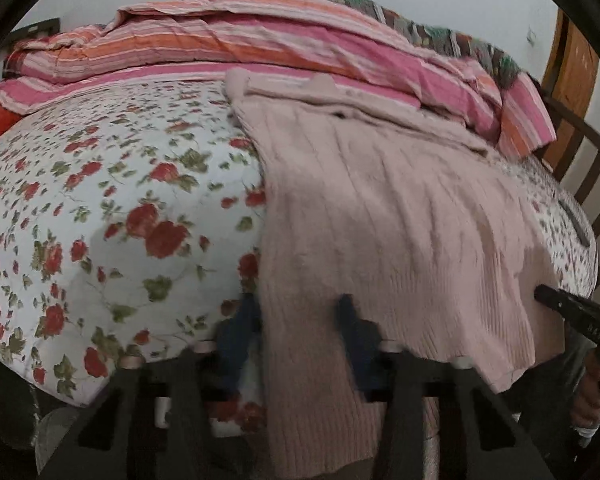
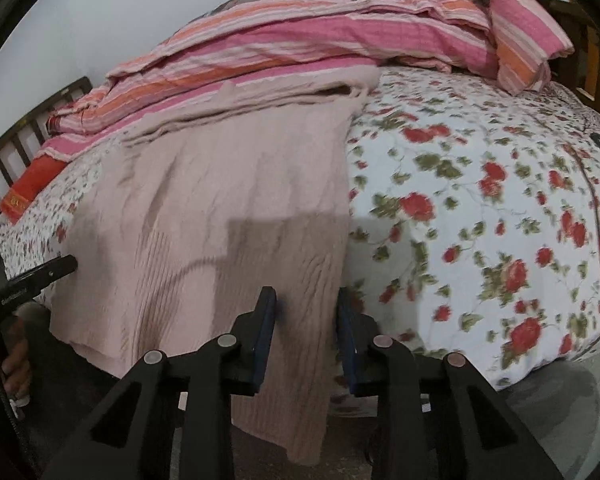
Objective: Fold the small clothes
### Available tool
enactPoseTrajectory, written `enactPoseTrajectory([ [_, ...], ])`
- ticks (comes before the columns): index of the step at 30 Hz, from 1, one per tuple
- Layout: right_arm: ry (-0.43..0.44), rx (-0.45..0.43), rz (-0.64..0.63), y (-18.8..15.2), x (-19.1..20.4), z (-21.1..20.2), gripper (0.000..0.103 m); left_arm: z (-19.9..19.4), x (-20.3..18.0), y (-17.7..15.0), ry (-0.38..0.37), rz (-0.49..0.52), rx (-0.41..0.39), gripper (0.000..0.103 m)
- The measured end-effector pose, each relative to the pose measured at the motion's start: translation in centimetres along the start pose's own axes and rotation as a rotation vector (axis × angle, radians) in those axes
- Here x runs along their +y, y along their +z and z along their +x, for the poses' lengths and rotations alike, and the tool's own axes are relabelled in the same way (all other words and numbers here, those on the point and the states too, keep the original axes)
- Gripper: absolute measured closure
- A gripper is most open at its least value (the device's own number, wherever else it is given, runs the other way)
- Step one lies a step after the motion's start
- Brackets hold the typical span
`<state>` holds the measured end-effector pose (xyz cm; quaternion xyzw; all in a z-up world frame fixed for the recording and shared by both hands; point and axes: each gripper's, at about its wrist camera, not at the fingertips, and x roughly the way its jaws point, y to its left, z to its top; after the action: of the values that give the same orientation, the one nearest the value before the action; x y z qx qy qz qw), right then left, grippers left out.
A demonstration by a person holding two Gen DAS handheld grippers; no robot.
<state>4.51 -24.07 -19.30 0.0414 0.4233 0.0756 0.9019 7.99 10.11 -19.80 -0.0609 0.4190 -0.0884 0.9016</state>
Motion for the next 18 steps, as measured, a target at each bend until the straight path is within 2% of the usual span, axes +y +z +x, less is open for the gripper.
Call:
enactPoseTrajectory([
  [1,0.000,0.004,-0.010,-0.1,0.3,0.2,0.096,-0.1,0.0,0.0,0.010,-0.001,-0.010,0.096],
  [3,-0.018,-0.046,-0.022,0.0,0.4,-0.7,0.098,-1.4,0.5,-0.1,0.030,-0.019,-0.094,0.097],
  [4,-0.029,-0.125,-0.002,0.0,-0.1,-2.4,0.098,-2.5,1.0,0.0,0.027,-0.042,-0.144,0.097],
  [5,-0.009,-0.145,0.007,0.1,-0.5,-3.2,0.098,-3.0,1.6,0.1,0.015,-0.061,-0.146,0.097],
  [6,0.010,-0.142,0.011,0.2,-0.9,-3.8,0.098,-3.1,2.1,0.0,0.006,-0.069,-0.127,0.097],
  [9,-0.012,-0.105,0.028,0.0,-2.0,-3.4,0.098,-2.5,3.0,-0.4,-0.021,-0.101,-0.068,0.097],
  [13,0.019,-0.027,0.057,-0.8,-2.2,-1.8,0.096,-2.3,2.4,-0.6,-0.027,-0.082,-0.021,0.093],
  [18,0.061,-0.031,0.064,-1.1,-2.2,-1.9,0.090,-1.7,2.9,-1.2,-0.042,-0.117,0.022,0.088],
])
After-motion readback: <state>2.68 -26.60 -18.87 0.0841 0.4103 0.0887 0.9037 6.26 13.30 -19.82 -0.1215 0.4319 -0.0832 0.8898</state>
